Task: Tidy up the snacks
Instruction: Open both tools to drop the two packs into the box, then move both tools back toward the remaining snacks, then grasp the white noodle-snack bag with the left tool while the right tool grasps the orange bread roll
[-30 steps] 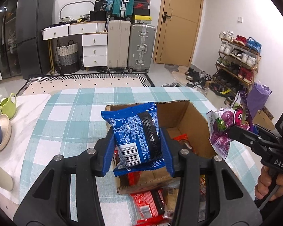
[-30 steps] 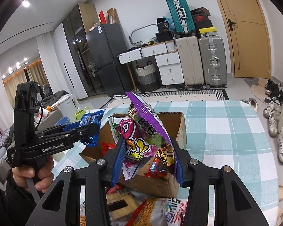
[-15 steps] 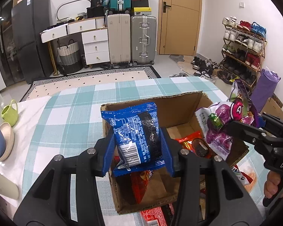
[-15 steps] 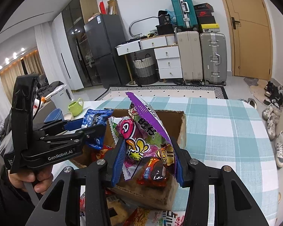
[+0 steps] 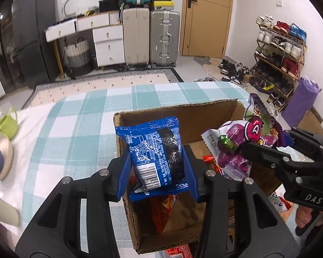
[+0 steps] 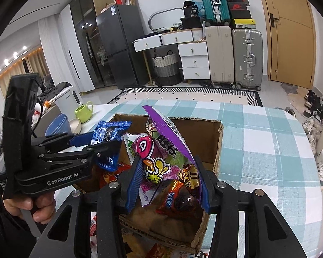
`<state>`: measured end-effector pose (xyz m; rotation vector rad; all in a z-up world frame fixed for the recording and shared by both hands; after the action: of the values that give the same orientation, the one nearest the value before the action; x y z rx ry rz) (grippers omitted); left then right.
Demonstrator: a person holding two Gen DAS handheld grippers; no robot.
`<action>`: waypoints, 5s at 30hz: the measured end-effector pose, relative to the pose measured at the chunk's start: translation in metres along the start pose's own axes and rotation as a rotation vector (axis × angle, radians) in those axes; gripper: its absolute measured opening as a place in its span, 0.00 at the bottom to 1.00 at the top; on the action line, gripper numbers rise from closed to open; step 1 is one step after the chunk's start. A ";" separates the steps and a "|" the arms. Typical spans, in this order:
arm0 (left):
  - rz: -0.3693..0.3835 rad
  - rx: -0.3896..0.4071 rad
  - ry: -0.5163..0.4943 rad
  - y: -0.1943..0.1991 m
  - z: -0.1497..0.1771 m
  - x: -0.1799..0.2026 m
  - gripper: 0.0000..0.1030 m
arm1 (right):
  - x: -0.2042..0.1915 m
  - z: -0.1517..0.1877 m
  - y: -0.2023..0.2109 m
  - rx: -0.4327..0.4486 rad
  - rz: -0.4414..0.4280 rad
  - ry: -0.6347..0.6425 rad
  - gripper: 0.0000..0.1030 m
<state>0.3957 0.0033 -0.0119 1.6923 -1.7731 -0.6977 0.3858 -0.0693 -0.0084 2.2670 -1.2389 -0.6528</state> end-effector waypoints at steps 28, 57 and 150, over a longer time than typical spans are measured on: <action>0.054 0.051 0.026 0.106 0.077 0.007 1.00 | 0.005 0.072 0.112 0.082 0.047 -0.021 0.99; 0.044 -0.002 -0.024 0.123 0.151 0.029 1.00 | 0.030 0.144 0.101 -0.054 0.145 -0.082 1.00; 0.168 -0.223 -0.160 0.082 0.192 0.058 0.49 | 0.001 0.200 0.067 -0.354 0.060 0.220 0.99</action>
<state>0.1985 -0.0540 -0.0826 1.3555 -1.8433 -0.9387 0.2221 -0.1372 -0.1234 1.9424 -0.9941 -0.5354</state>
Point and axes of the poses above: each gripper's, at about its wrist camera, not at the fingertips, and y roughly against the way its jaws point, x to its right, z to its underside, the point moved 8 cm from there along -y, roughly the way its jaws point, and after that the axes turned 3 degrees about -x, right-handed, at the moved point
